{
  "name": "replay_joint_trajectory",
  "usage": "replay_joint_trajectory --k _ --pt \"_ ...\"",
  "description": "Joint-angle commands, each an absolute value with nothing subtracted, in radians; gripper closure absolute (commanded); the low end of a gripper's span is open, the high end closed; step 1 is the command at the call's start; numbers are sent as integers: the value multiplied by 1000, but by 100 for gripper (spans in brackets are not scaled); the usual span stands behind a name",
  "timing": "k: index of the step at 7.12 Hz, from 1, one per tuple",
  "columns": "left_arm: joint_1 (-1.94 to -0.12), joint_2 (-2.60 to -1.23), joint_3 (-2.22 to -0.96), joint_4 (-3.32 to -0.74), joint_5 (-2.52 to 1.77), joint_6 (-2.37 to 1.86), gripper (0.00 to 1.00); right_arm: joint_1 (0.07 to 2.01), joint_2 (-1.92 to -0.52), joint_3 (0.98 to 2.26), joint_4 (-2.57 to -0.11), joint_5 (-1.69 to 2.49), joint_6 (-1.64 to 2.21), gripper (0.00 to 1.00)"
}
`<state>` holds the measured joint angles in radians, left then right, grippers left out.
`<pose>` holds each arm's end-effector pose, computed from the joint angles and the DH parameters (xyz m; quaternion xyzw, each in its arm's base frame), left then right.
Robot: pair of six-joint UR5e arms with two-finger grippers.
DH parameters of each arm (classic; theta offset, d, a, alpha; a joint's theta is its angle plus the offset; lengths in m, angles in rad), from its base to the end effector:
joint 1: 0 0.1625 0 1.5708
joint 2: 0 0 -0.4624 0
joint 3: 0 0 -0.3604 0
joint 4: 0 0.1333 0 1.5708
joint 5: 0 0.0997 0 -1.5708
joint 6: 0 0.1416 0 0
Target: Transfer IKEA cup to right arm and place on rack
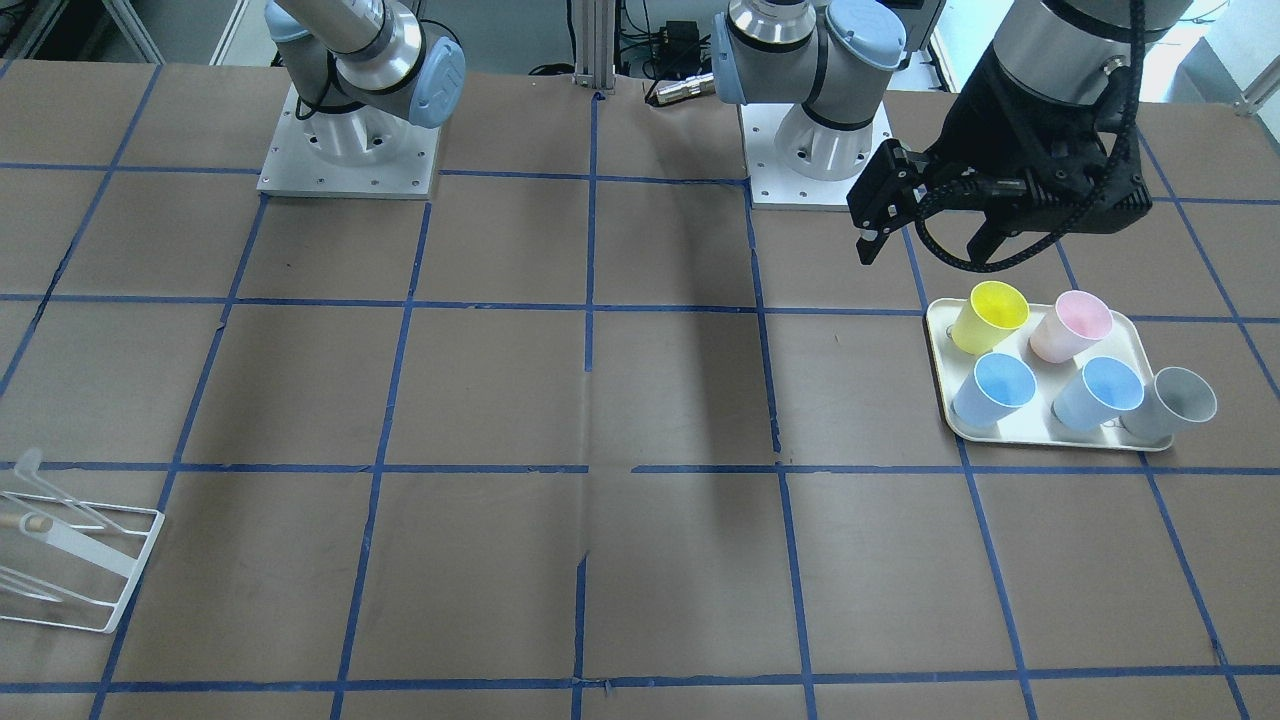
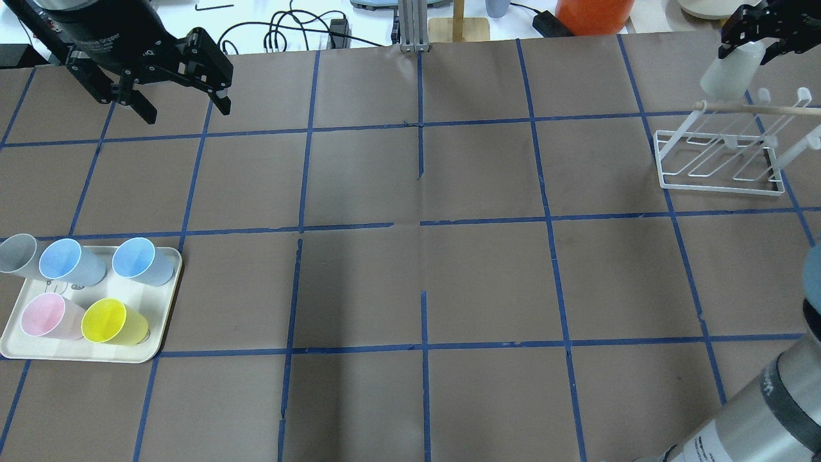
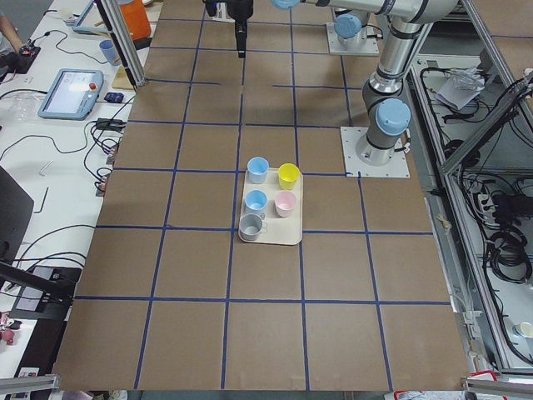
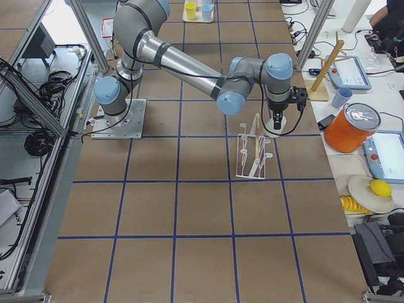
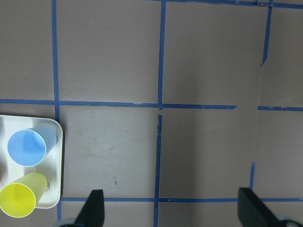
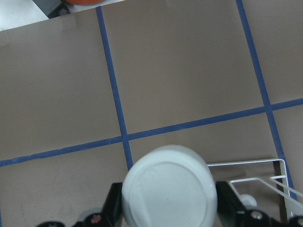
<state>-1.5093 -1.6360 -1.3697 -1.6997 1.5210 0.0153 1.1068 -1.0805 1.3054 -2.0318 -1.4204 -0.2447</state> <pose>-0.1101 -0.4956 0.5320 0.0230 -0.9994 0.0044 0.0247 -0.1745 -0.6940 0.3773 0.0996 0.9853 -0.1360 0.0292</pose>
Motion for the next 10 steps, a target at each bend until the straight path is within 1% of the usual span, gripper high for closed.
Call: replay_joint_trajectory --k 1,5,6,7,8,9,10 --pt "-1508 -1637 -1370 -1700 1520 15 0 1112 -1080 1308 -2022 -1420 -244 75" --pt "-1509 -1637 -1371 -1700 1519 14 0 1115 -1077 1322 -2017 -1407 -252 75" --pt "-1509 -1637 -1373 -1700 1522 15 0 1115 -1075 1334 -2020 -1405 -253 72" --pt "-1509 -1637 -1371 -1698 1520 14 0 1115 -1069 1338 -2022 -1407 -253 63" --pt "-1509 -1637 -1371 -1698 1519 14 0 1115 -1065 1339 -2020 -1407 -258 46" --pt "-1509 -1637 -1371 -1698 1519 14 0 1115 -1059 1339 -2022 -1407 -258 18" --pt "-1509 -1637 -1371 -1698 1519 14 0 1114 -1058 1339 -2020 -1408 -256 3"
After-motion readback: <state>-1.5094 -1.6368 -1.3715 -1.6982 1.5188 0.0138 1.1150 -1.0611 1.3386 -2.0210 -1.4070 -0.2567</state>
